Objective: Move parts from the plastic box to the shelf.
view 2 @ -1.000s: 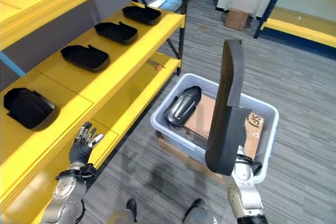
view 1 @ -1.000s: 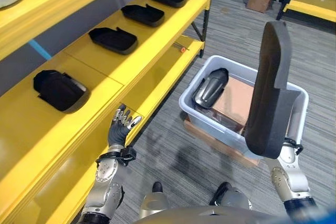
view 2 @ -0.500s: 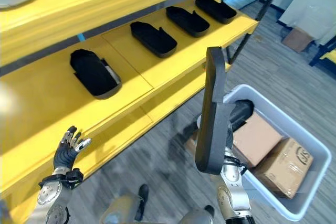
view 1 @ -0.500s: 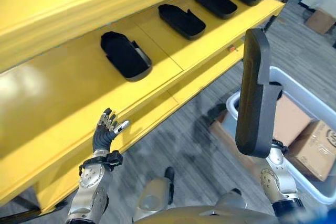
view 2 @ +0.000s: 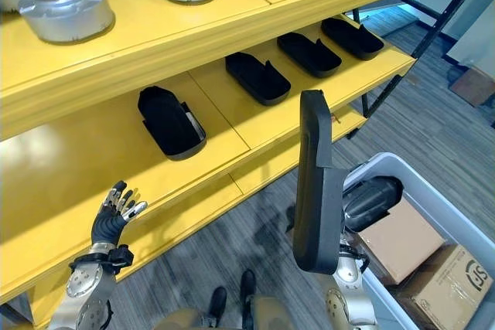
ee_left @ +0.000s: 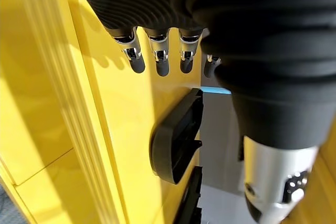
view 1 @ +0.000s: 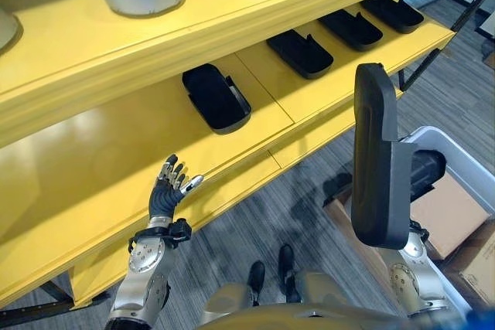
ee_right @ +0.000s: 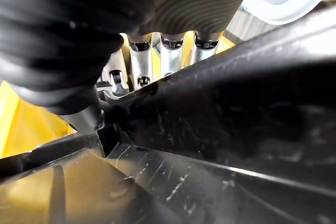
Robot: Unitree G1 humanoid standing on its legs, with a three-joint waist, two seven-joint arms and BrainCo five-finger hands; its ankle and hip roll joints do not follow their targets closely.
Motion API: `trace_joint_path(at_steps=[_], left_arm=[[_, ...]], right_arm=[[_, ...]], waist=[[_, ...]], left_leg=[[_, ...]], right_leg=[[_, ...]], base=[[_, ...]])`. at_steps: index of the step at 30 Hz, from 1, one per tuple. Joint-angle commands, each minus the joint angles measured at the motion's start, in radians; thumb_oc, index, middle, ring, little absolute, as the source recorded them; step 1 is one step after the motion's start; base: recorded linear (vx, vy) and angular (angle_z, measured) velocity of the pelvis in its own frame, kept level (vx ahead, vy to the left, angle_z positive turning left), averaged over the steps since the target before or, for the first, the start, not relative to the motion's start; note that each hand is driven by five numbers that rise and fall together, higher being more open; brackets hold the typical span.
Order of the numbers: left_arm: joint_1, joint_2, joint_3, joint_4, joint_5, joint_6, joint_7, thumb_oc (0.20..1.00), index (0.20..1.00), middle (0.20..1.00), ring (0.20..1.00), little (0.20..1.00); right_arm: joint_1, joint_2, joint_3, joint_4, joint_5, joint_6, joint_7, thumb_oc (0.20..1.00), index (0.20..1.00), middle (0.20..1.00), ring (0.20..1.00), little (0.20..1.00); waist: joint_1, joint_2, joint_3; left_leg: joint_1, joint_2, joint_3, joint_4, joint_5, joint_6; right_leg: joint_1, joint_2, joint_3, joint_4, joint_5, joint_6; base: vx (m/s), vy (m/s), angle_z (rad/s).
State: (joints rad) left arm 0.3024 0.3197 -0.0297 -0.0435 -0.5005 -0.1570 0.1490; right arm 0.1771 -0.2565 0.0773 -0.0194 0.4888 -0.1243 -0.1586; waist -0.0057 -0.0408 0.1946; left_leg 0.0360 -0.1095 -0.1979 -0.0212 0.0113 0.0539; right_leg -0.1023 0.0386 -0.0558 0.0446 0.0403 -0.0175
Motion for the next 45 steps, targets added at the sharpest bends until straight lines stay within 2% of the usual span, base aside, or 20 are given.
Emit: trace_joint_path(at_steps=[1,5,7,8,9,10,11,13,14,15,16,18,21,23,25,30,33,40,41,45], left_arm=[[0.018,0.02,0.055,-0.058,-0.013,-0.04,-0.021,1.0,1.0,1.0,1.0,1.0],[0.027,0.012,0.069,-0.061,-0.022,-0.041,-0.018,1.0,1.0,1.0,1.0,1.0],[0.014,0.009,0.067,-0.058,-0.028,-0.044,-0.019,1.0,1.0,1.0,1.0,1.0],[0.001,0.008,0.063,-0.055,-0.032,-0.044,-0.019,1.0,1.0,1.0,1.0,1.0],[-0.007,0.007,0.059,-0.052,-0.038,-0.045,-0.02,1.0,1.0,1.0,1.0,1.0],[-0.008,0.007,0.06,-0.052,-0.038,-0.045,-0.021,1.0,1.0,1.0,1.0,1.0],[-0.01,0.006,0.056,-0.055,-0.042,-0.045,-0.025,1.0,1.0,1.0,1.0,1.0],[-0.011,0.01,0.052,-0.064,-0.036,-0.043,-0.016,1.0,1.0,1.0,1.0,1.0],[-0.01,0.01,0.052,-0.064,-0.036,-0.043,-0.016,1.0,1.0,1.0,1.0,1.0],[-0.024,0.009,0.039,-0.07,-0.045,-0.042,-0.001,1.0,1.0,1.0,1.0,1.0],[-0.039,0.01,0.033,-0.07,-0.056,-0.039,0.003,1.0,1.0,1.0,1.0,1.0],[-0.061,0.013,0.018,-0.062,-0.057,-0.037,-0.002,1.0,1.0,1.0,1.0,1.0],[-0.059,0.017,0.005,-0.062,-0.057,-0.035,-0.03,1.0,1.0,1.0,1.0,1.0],[-0.046,0.02,0.006,-0.061,-0.058,-0.036,-0.037,1.0,1.0,1.0,1.0,1.0],[-0.042,0.021,0.009,-0.06,-0.062,-0.034,-0.039,1.0,1.0,1.0,1.0,1.0],[-0.037,0.059,0.016,-0.055,-0.07,-0.033,-0.043,1.0,1.0,1.0,1.0,1.0],[-0.05,0.081,0.0,-0.051,-0.071,-0.024,-0.038,1.0,1.0,1.0,1.0,1.0],[-0.066,0.11,-0.014,-0.056,-0.087,-0.015,-0.029,1.0,1.0,1.0,1.0,1.0],[-0.069,0.119,-0.015,-0.063,-0.089,-0.013,-0.026,1.0,1.0,1.0,1.0,1.0],[-0.07,0.137,-0.015,-0.069,-0.098,-0.008,-0.021,1.0,1.0,1.0,1.0,1.0]], right_arm=[[-0.006,-0.028,-0.043,-0.076,0.032,-0.042,0.024,0.2,0.2,0.2,0.2,0.2],[-0.011,-0.049,-0.03,-0.074,0.03,-0.035,0.038,0.2,0.2,0.2,0.2,0.2],[-0.024,-0.066,-0.024,-0.071,0.028,-0.035,0.041,0.2,0.2,0.2,0.2,0.2],[-0.036,-0.075,-0.021,-0.065,0.021,-0.038,0.038,0.2,0.2,0.2,0.2,0.2],[-0.051,-0.082,-0.018,-0.056,0.016,-0.038,0.032,0.2,0.2,0.2,0.2,0.2],[-0.052,-0.081,-0.018,-0.056,0.016,-0.038,0.032,0.2,0.2,0.2,0.2,0.2],[-0.064,-0.077,-0.013,-0.04,0.018,-0.036,0.019,0.2,0.2,0.2,0.2,0.2],[-0.071,-0.07,-0.01,-0.015,0.03,-0.034,-0.002,0.2,0.2,0.2,0.2,0.2],[-0.071,-0.071,-0.01,-0.014,0.031,-0.035,-0.002,0.2,0.2,0.2,0.2,0.2],[-0.081,-0.073,-0.008,-0.006,0.03,-0.034,-0.023,0.2,0.2,0.2,0.2,0.2],[-0.087,-0.076,-0.008,-0.006,0.03,-0.037,-0.03,0.2,0.2,0.2,0.2,0.2],[-0.09,-0.078,-0.016,-0.003,0.038,-0.04,-0.037,0.2,0.2,0.2,0.2,0.2],[-0.088,-0.082,-0.025,-0.012,0.023,-0.038,-0.032,0.2,0.2,0.2,0.2,0.2],[-0.099,-0.081,-0.015,-0.015,0.007,-0.036,-0.027,0.2,0.2,0.2,0.2,0.2],[-0.103,-0.079,-0.014,-0.013,-0.001,-0.031,-0.023,0.2,0.2,0.2,0.2,0.2],[-0.135,-0.059,0.005,-0.011,-0.036,-0.015,-0.014,0.2,0.2,0.2,0.2,0.2],[-0.205,-0.056,0.047,0.008,-0.045,-0.007,-0.02,0.2,0.2,0.2,0.2,0.2],[-0.349,-0.055,0.108,0.062,-0.016,0.001,-0.044,0.2,0.2,0.2,0.2,0.2],[-0.392,-0.053,0.126,0.078,0.005,0.005,-0.051,0.2,0.2,0.2,0.2,0.2],[-0.493,-0.07,0.15,0.118,0.018,0.014,-0.069,0.2,0.2,0.2,0.2,0.2]], waist=[[-0.004,-0.015,-0.053],[0.005,-0.016,-0.037],[0.01,-0.018,-0.015],[0.01,-0.02,-0.006],[0.008,-0.027,0.004],[0.008,-0.028,0.003],[0.011,-0.039,-0.002],[0.006,-0.036,-0.022],[0.005,-0.036,-0.021],[-0.006,-0.014,-0.035],[-0.014,-0.003,-0.038],[-0.022,0.02,-0.042],[-0.019,0.059,-0.056],[-0.003,0.069,-0.057],[0.003,0.067,-0.054],[0.049,0.04,-0.04],[0.085,0.025,-0.032],[0.153,-0.004,-0.011],[0.181,-0.01,0.0],[0.225,-0.026,0.015]], left_leg=[[-0.039,0.029,0.075,0.001,-0.022,-0.022],[-0.066,0.015,0.067,0.098,-0.043,-0.037],[-0.115,-0.007,0.075,0.206,-0.064,-0.067],[-0.133,0.006,0.102,0.254,-0.069,-0.08],[-0.134,0.049,0.152,0.286,-0.08,-0.085],[-0.137,0.049,0.152,0.285,-0.077,-0.085],[-0.122,0.121,0.175,0.277,-0.078,-0.077],[-0.092,0.221,0.164,0.225,-0.026,-0.088],[-0.088,0.222,0.163,0.218,-0.024,-0.09],[-0.074,0.319,0.156,0.114,0.077,-0.116],[-0.075,0.372,0.164,0.06,0.123,-0.129],[-0.066,0.417,0.2,0.0,0.182,-0.157],[-0.041,0.411,0.215,-0.047,0.151,-0.182],[-0.042,0.386,0.191,-0.018,0.111,-0.175],[-0.045,0.37,0.191,0.001,0.087,-0.169],[-0.093,0.249,0.169,0.1,-0.01,-0.137],[-0.149,0.202,0.146,0.154,-0.037,-0.131],[-0.221,0.176,0.123,0.183,-0.037,-0.128],[-0.235,0.175,0.116,0.188,-0.037,-0.134],[-0.261,0.167,0.095,0.179,-0.025,-0.135]], right_leg=[[0.062,-0.03,-0.01,0.011,-0.072,0.084],[0.073,-0.035,-0.021,0.011,-0.083,0.069],[0.069,-0.047,-0.033,0.016,-0.087,0.059],[0.066,-0.057,-0.046,0.021,-0.084,0.058],[0.068,-0.073,-0.054,0.025,-0.082,0.057],[0.065,-0.073,-0.054,0.024,-0.08,0.058],[0.062,-0.093,-0.054,0.027,-0.078,0.059],[0.053,-0.104,-0.059,0.044,-0.094,0.06],[0.054,-0.103,-0.06,0.046,-0.097,0.059],[0.037,-0.108,-0.087,0.075,-0.119,0.059],[0.023,-0.121,-0.106,0.095,-0.13,0.061],[0.016,-0.141,-0.141,0.122,-0.141,0.068],[0.025,-0.164,-0.166,0.131,-0.14,0.079],[0.048,-0.184,-0.167,0.124,-0.135,0.088],[0.065,-0.203,-0.174,0.123,-0.133,0.096],[0.146,-0.315,-0.236,0.094,-0.097,0.15],[0.163,-0.349,-0.28,0.081,-0.079,0.165],[0.161,-0.365,-0.337,0.056,-0.053,0.176],[0.167,-0.362,-0.357,0.048,-0.053,0.178],[0.167,-0.357,-0.392,0.037,-0.051,0.177]], base=[[0.0,-0.088,-0.03],[-0.04,-0.095,-0.02],[-0.12,-0.06,0.17],[-0.13,-0.023,0.46],[-0.1,-0.011,0.61],[-0.11,0.015,0.6],[-0.07,0.027,0.6],[-0.03,0.04,0.43],[-0.01,0.096,0.43],[-0.03,0.143,0.39],[-0.04,0.207,0.55],[-0.01,0.186,0.7],[0.05,0.206,0.67],[0.1,0.226,0.27],[0.08,0.197,0.04],[0.09,0.261,0.52],[0.04,0.17,0.45],[0.01,0.034,0.3],[0.01,-0.023,0.23],[0.01,-0.027,0.32]])
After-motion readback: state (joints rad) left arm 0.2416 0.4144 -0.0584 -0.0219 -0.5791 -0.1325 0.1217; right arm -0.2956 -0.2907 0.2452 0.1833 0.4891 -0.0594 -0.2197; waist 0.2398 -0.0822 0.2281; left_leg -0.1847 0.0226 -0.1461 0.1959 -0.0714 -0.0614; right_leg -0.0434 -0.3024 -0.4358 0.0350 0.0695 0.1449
